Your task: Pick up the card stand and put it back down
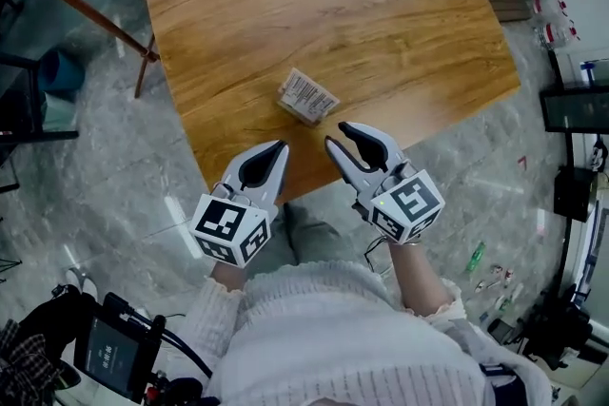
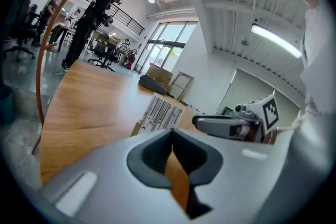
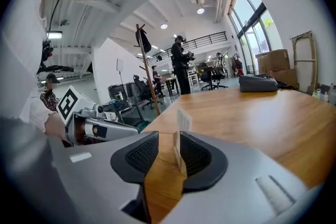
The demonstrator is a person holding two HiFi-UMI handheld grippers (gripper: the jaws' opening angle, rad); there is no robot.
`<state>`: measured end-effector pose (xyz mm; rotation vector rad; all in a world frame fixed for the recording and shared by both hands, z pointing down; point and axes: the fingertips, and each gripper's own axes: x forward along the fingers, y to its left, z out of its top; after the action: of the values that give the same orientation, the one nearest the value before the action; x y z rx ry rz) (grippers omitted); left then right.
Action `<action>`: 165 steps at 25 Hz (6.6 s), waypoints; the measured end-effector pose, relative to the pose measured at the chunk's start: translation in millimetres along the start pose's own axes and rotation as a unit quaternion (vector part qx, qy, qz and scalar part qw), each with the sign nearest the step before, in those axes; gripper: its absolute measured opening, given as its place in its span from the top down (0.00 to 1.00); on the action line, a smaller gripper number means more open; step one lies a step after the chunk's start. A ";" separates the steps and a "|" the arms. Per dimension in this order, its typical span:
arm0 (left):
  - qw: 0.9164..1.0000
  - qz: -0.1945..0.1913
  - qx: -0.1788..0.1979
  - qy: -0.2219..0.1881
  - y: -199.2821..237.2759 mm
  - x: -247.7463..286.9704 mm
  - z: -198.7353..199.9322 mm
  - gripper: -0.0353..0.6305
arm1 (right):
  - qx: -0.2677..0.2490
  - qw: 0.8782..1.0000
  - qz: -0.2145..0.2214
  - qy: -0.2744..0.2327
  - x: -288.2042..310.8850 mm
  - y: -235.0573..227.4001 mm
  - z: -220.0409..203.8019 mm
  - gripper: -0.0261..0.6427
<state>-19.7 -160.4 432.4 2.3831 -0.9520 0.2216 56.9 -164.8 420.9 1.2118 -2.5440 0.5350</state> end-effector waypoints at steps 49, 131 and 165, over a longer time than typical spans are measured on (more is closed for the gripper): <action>0.996 0.029 -0.086 0.010 14.6 1.3 -17.3 0.94 | -0.124 0.974 0.017 0.188 88.2 -9.6 -65.1 0.67; 0.991 0.022 0.115 -0.067 -70.1 -62.2 86.2 0.94 | -0.154 0.988 -0.016 0.009 -51.8 48.2 77.4 0.69; 0.997 0.066 -0.045 0.016 48.8 -31.3 -23.8 0.94 | -0.124 0.975 -0.004 0.182 78.1 8.4 -78.8 0.69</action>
<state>-74.4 -157.9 462.7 2.2314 -1.0829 0.2611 9.2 -178.8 520.4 0.9373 -2.2162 0.3802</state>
